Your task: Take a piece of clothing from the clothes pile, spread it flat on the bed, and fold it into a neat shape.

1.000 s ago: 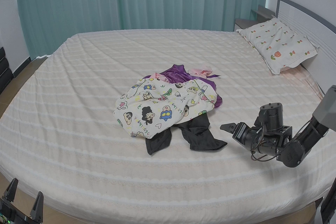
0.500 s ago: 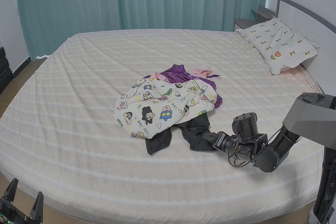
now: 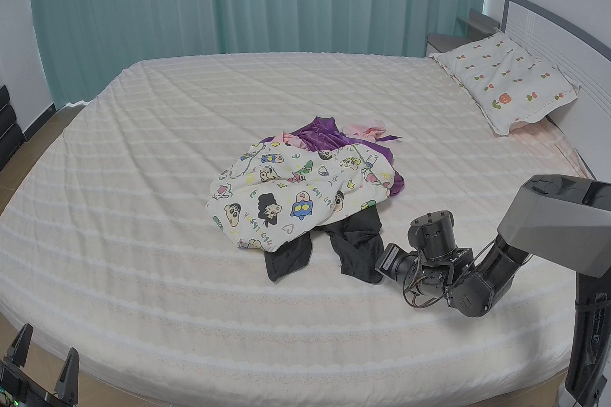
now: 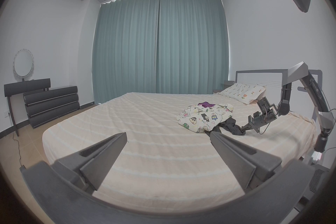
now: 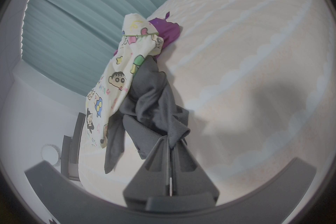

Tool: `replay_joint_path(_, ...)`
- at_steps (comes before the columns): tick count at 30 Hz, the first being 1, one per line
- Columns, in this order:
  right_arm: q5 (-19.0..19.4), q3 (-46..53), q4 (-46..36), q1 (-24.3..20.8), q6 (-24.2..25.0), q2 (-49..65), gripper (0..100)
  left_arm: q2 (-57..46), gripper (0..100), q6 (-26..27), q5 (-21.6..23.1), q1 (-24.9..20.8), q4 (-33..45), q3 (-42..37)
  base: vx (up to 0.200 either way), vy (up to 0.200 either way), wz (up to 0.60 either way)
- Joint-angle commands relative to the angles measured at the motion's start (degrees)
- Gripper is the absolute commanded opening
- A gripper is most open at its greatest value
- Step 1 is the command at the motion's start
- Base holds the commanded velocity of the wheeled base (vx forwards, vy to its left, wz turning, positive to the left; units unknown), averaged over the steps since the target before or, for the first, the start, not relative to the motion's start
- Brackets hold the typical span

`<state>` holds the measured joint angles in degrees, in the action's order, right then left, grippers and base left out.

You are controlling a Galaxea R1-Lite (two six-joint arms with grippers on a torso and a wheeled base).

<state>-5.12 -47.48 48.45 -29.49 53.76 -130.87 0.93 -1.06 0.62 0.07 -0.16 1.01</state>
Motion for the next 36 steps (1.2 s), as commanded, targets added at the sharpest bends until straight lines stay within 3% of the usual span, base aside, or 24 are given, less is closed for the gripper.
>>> replay_joint_path(1, 0.20, 1.34, 0.07, 0.13, 0.47, 0.35, 0, -0.49, 100, -0.08, -0.01, 0.01, -0.02, -1.01, 0.000, 0.000, 0.00)
replay_joint_path(7, 2.40, 5.73, 7.89, 1.72, 5.21, 0.70, 0, -0.49, 100, 0.01, -0.09, 0.01, -0.02, -1.01, 0.000, 0.000, 0.00)
replay_joint_path(14, 2.57, 11.71, 17.65, 1.10, 5.65, 1.23, 0, -0.49, 100, 0.62, -0.18, 0.01, -0.02, -1.01, 0.000, 0.000, 0.00)
replay_joint_path(33, 2.48, 13.12, 18.97, 0.40, 5.92, 4.30, 0, -0.75, 100, 3.35, 0.26, 0.01, -0.46, -1.01, 0.000, 0.000, 0.00)
replay_joint_path(35, 2.48, 13.12, 18.97, 0.40, 6.01, 4.39, 0, 0.66, 100, 2.38, -0.01, 0.01, -1.69, 2.33, 0.000, 0.000, 0.00)
replay_joint_path(36, 2.48, 13.12, 18.97, 0.40, 6.01, 4.48, 0, 3.47, 100, 0.71, -0.01, -0.07, -2.74, 7.69, 0.000, 0.000, 0.00)
